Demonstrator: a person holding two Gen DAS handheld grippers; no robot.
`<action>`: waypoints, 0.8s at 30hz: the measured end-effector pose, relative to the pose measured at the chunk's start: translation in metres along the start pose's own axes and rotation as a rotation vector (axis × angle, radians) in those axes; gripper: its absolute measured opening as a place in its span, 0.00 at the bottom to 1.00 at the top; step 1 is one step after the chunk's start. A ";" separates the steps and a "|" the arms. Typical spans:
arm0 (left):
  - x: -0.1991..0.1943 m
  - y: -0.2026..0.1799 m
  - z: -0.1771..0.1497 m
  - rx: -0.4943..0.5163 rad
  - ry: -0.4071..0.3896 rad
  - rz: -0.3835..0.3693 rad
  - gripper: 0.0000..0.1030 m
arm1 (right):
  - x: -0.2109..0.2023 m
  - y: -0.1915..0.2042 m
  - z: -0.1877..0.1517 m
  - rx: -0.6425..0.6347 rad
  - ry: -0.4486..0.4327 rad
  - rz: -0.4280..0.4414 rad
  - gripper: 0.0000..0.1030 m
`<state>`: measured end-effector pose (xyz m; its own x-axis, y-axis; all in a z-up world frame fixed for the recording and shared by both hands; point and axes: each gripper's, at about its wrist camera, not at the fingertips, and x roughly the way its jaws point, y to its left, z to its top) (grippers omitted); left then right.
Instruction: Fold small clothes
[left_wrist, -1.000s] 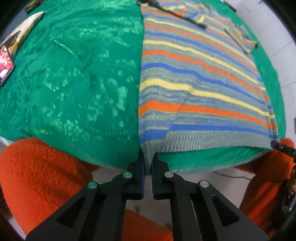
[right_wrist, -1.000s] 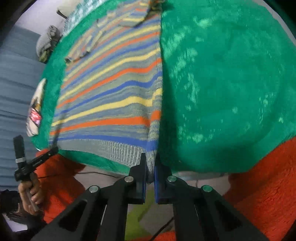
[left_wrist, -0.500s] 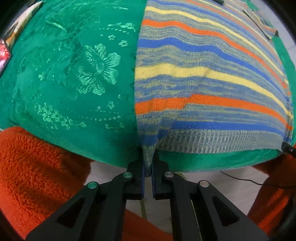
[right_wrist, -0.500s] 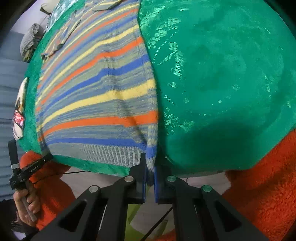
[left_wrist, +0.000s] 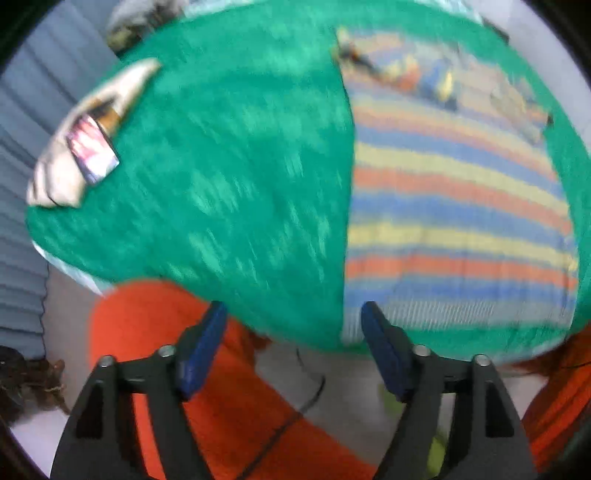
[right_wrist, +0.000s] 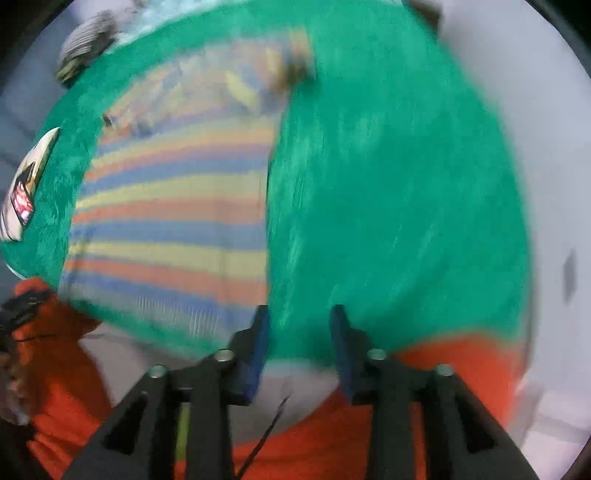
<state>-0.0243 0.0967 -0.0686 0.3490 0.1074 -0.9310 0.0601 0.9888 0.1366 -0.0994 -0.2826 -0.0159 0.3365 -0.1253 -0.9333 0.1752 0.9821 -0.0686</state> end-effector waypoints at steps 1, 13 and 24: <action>-0.004 0.000 0.004 -0.017 -0.033 -0.011 0.76 | -0.008 0.010 0.023 -0.080 -0.097 -0.004 0.73; -0.004 -0.007 -0.005 -0.085 -0.042 -0.043 0.78 | 0.202 0.097 0.171 -0.384 -0.088 0.082 0.43; 0.031 0.000 -0.020 -0.107 0.067 -0.022 0.78 | 0.146 -0.180 0.137 0.502 -0.222 0.199 0.02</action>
<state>-0.0324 0.1022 -0.1047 0.2850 0.0890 -0.9544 -0.0341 0.9960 0.0827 0.0456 -0.4965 -0.0916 0.5844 -0.0251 -0.8111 0.4878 0.8096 0.3264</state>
